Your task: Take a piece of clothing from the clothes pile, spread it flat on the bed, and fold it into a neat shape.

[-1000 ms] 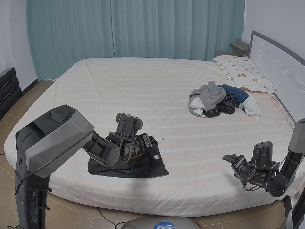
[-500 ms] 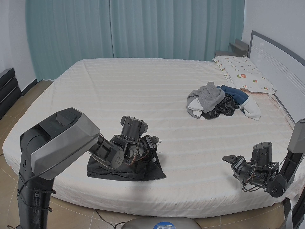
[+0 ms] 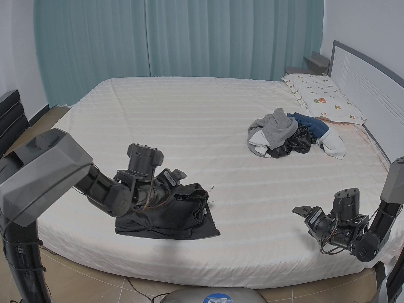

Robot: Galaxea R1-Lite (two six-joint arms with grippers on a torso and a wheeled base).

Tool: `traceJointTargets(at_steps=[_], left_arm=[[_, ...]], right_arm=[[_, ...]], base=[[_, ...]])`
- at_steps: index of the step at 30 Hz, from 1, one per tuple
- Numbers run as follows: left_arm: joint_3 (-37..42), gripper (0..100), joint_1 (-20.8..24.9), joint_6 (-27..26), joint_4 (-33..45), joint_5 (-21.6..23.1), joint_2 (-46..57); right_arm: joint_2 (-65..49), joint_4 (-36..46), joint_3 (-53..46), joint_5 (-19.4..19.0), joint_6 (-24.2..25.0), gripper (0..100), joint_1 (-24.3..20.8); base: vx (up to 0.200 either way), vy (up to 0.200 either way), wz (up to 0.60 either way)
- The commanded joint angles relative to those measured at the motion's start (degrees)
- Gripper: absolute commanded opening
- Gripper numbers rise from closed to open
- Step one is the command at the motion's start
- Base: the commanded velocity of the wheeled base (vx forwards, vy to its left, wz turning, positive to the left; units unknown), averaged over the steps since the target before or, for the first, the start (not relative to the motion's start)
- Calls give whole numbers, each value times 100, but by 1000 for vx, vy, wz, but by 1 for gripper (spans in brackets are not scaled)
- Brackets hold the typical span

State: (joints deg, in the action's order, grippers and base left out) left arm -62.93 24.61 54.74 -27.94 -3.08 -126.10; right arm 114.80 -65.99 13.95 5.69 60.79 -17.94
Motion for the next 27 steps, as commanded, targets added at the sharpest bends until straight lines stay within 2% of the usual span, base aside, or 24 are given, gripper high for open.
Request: traceJointTargets(at_steps=[1,2,3,5,8,11,12,14,21,27], left_arm=[[589,100,-616,380,-18,528,613],[633,100,-651,406,-18,581,622],[826,100,-879,485,-80,862,692],[1037,100,-1125,591,-282,1047,692],[1380,100,-1336,732,-836,1196,604],[1380,100,-1336,732,-836,1196,604],[1740,100,-1503,758,-1662,1275,376],[1837,100,-1556,758,-1890,1284,314],[1854,100,-1776,749,-1961,1389,200],[1837,100,-1872,758,-1970,1451,24]], right_arm=[[7,7,82,28,-41,100,-209],[16,7,91,28,-59,100,-227],[43,7,117,28,-173,100,-341],[113,86,258,28,-349,100,-438],[183,139,416,72,-665,100,-587],[183,139,416,72,-665,100,-587],[192,420,732,90,-964,100,-781],[174,649,926,99,-1008,100,-869],[174,1360,1787,107,-1008,100,-1097],[289,1545,2270,90,-1017,100,-1185]], base=[[0,0,0],[0,200,0],[0,200,0],[0,200,0],[0,200,0],[0,200,0],[0,200,0],[0,200,0],[0,200,0],[0,200,0]])
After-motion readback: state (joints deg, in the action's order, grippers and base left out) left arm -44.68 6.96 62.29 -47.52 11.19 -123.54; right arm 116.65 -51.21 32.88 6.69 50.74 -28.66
